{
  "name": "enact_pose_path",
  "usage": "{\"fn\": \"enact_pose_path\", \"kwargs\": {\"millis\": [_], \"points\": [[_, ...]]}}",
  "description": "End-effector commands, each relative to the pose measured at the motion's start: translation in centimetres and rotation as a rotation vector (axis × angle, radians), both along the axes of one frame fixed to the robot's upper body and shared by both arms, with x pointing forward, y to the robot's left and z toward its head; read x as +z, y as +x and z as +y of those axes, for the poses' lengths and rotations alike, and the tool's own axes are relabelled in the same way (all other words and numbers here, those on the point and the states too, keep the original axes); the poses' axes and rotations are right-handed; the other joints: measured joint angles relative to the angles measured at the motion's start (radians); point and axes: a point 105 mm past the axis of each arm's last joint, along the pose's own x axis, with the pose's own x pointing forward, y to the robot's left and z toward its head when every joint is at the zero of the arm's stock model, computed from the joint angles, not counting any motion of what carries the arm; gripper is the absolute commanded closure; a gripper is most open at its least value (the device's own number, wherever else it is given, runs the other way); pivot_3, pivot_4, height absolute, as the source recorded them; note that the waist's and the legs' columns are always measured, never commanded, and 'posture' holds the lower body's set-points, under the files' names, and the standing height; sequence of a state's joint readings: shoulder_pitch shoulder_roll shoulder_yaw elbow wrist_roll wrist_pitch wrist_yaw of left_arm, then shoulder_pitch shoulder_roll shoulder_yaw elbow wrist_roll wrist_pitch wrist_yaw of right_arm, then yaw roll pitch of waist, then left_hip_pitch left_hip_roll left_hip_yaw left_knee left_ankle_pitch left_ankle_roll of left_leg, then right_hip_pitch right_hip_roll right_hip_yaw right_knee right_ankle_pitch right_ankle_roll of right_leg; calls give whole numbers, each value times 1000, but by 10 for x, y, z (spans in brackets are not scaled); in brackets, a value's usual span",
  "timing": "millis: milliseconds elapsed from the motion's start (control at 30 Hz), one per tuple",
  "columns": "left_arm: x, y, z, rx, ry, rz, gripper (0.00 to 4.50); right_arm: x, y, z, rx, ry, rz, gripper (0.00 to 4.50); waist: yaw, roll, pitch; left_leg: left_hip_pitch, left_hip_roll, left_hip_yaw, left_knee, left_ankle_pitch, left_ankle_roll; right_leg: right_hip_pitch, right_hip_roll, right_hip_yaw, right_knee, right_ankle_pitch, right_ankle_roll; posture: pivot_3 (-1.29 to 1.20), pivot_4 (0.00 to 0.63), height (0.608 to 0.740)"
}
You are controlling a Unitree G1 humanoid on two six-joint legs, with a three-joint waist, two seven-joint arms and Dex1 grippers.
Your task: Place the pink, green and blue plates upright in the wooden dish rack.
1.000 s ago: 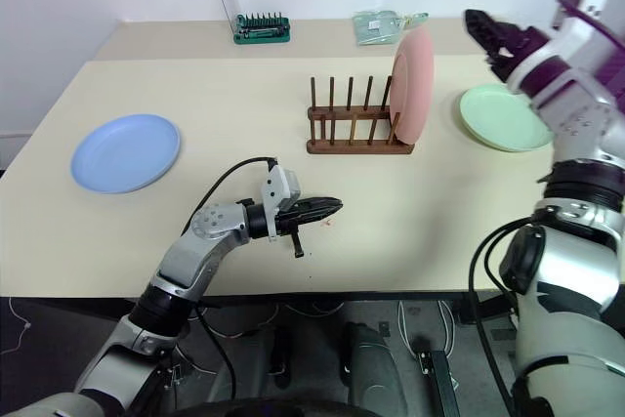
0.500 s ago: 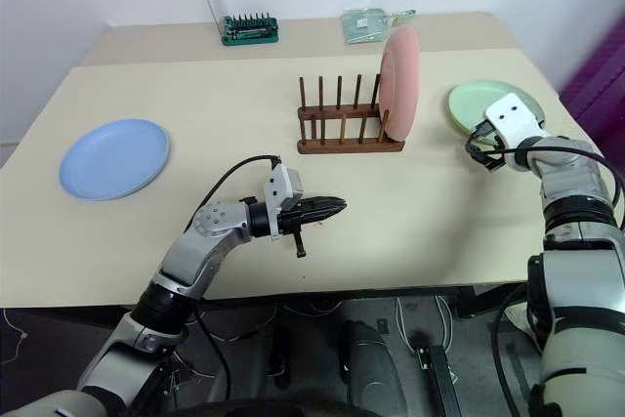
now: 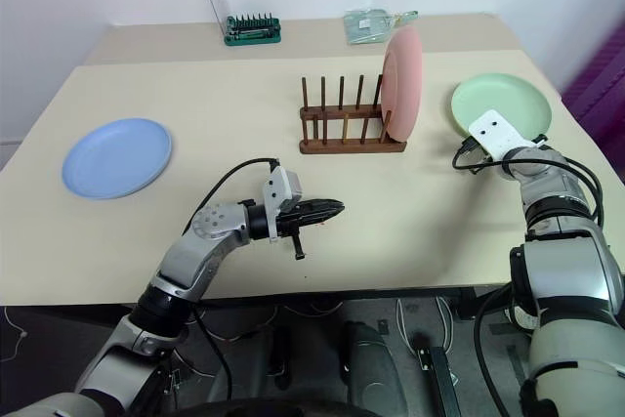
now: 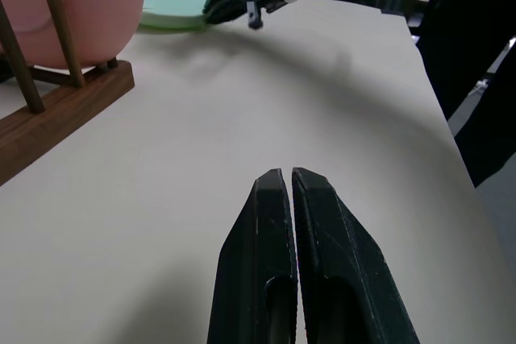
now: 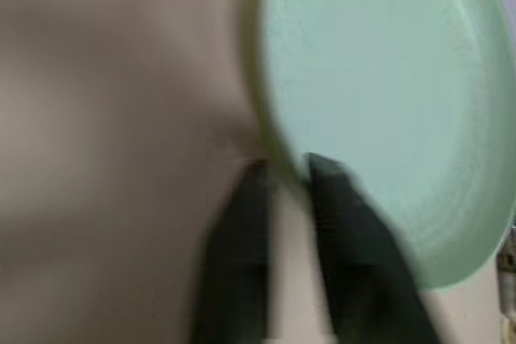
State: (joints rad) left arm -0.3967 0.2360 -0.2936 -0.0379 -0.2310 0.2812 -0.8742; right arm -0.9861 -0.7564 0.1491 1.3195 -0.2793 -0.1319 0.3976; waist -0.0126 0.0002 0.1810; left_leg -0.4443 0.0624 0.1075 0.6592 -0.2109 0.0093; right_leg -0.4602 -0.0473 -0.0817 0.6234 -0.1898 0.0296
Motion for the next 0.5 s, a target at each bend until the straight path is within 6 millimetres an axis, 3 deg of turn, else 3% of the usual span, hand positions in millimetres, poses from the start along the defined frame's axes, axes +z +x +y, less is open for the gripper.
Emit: {"fn": "enact_pose_path", "kwargs": {"millis": [33,233,400,500], "points": [[11,-2,-1,-15,-24,-35,4381,15,4,-2,-10,-19,-72,4435,0,0,0,0,0,0,0,0,0,0,0,0,0,0,0,0,150,730],[12,-2,-1,-13,-22,-37,4381,33,4,3,99,-117,-141,4435,0,0,0,0,0,0,0,0,0,0,0,0,0,1,1,0,150,730],[10,-5,0,-15,-20,-28,4381,71,-2,21,255,32,-270,4435,1,0,0,0,0,0,0,0,0,0,0,1,1,1,3,0,150,730],[9,-6,0,-20,-22,-22,4381,77,-10,28,310,92,-273,4435,1,0,0,1,0,0,0,0,0,1,0,1,1,2,3,0,150,730]]}}
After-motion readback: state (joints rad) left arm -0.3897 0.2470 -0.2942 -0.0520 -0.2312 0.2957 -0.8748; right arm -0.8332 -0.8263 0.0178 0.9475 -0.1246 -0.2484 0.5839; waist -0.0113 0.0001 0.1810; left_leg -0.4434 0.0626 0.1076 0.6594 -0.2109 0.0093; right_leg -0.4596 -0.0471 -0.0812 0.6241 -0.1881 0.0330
